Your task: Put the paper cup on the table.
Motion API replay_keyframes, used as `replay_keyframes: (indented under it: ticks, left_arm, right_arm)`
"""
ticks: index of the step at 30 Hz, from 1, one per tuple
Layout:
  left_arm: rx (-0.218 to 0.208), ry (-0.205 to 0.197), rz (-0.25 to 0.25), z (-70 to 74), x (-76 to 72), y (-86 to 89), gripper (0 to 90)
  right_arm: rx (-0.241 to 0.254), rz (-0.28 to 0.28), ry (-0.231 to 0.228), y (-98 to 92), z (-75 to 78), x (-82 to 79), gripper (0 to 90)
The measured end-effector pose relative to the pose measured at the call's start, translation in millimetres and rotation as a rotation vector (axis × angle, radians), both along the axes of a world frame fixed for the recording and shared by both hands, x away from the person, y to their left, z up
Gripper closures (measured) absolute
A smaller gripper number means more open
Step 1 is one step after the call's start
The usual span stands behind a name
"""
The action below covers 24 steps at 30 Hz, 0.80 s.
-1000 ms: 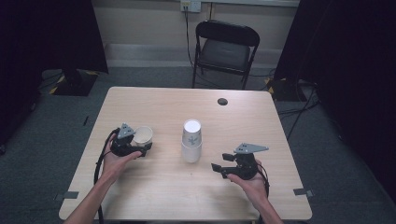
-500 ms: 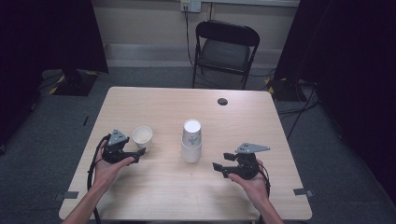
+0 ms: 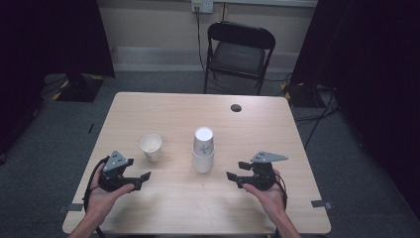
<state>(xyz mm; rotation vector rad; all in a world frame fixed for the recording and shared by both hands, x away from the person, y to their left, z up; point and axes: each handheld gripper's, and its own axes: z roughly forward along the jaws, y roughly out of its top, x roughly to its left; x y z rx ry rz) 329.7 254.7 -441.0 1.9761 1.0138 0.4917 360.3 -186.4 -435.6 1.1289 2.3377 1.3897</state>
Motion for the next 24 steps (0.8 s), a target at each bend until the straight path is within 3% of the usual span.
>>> replay_keyframes:
  ticks: [12,14,16,18,24]
  left_arm:
    - [-0.011,0.076,0.013,-14.6,-33.2,12.1,17.6]
    - [-0.02,0.074,0.013,-15.2,-37.8,13.4,16.3]
    - [-0.005,0.073,0.012,-14.3,-38.8,15.2,16.1]
    - [-0.024,0.081,0.029,-14.7,-38.2,18.4,15.9]
    - [-0.025,0.112,0.058,-19.2,-33.0,22.9,15.8]
  right_arm:
    - [-0.028,-0.009,-0.006,-6.1,0.5,-6.9,32.8]
    - [-0.037,-0.008,-0.003,-8.6,-0.1,-9.8,32.6]
    - [-0.031,-0.016,0.0,-12.0,-0.8,-12.6,32.1]
    - [-0.024,-0.025,-0.003,-15.3,-2.2,-15.1,31.8]
    - [-0.02,-0.031,0.0,-17.8,-8.2,-15.1,30.6]
